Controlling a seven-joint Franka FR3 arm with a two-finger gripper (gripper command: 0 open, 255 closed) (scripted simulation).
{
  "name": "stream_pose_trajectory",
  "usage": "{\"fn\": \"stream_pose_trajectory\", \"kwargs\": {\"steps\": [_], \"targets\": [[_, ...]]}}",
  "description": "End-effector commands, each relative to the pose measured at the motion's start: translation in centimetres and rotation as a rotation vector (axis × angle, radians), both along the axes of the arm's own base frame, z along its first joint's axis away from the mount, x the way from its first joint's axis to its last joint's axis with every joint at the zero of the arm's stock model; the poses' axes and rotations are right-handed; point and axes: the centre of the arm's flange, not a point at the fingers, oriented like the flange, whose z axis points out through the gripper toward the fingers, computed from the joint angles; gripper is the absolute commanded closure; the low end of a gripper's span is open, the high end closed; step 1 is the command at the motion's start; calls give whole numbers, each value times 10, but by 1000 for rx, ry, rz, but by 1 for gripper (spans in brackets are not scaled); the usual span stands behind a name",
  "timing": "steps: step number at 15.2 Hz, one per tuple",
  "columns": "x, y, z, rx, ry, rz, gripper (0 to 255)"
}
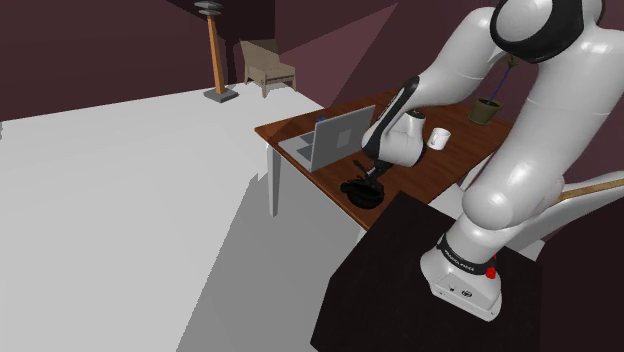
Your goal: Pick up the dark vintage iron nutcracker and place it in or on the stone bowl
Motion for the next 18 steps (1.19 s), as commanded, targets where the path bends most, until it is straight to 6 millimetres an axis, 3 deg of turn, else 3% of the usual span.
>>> {"fn": "stream_pose_trajectory", "kwargs": {"steps": [1, 6, 10, 18], "targets": [[0, 0, 0, 0, 1, 0, 0], [0, 0, 0, 0, 1, 0, 0], [-10, 4, 49, 0, 1, 0, 0], [-10, 4, 49, 0, 1, 0, 0]]}}
